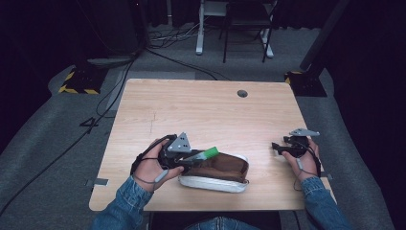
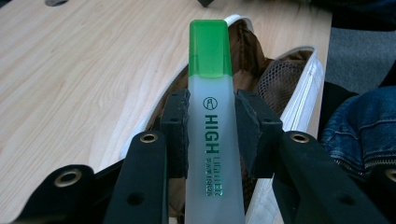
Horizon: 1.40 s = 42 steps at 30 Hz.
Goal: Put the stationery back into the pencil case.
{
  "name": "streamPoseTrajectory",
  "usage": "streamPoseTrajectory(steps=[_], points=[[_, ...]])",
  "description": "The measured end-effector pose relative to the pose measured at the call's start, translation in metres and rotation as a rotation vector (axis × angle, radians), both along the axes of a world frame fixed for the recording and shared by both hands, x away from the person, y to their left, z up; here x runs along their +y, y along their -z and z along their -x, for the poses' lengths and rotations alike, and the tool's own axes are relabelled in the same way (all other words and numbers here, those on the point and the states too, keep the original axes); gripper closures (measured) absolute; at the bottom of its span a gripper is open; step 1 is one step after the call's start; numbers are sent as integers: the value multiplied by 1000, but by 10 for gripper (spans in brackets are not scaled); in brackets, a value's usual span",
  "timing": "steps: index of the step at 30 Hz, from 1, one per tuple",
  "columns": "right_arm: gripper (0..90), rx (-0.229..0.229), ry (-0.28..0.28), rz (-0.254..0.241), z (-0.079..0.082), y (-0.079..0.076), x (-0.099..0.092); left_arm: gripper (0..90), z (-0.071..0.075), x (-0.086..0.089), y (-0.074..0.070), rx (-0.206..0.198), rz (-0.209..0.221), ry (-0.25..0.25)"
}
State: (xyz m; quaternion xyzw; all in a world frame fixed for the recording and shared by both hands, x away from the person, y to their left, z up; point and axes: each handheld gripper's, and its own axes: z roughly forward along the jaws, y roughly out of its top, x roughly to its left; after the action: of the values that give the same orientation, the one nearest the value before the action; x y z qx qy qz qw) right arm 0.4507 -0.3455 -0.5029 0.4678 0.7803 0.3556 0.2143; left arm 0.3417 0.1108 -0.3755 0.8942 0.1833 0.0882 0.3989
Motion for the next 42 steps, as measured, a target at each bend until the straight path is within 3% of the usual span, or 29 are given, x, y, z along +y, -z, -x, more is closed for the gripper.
streamPoseTrajectory(steps=[15, 34, 42], points=[[322, -1, -4, 0, 0, 0, 0, 660, -4, -19, 11, -12, -27, 82], [322, 1, -17, 0, 1, 0, 0, 660, -11, -39, 26, -23, -100, 171], [322, 1, -18, 0, 2, 0, 0, 660, -16, -46, 36, -26, -154, 207]])
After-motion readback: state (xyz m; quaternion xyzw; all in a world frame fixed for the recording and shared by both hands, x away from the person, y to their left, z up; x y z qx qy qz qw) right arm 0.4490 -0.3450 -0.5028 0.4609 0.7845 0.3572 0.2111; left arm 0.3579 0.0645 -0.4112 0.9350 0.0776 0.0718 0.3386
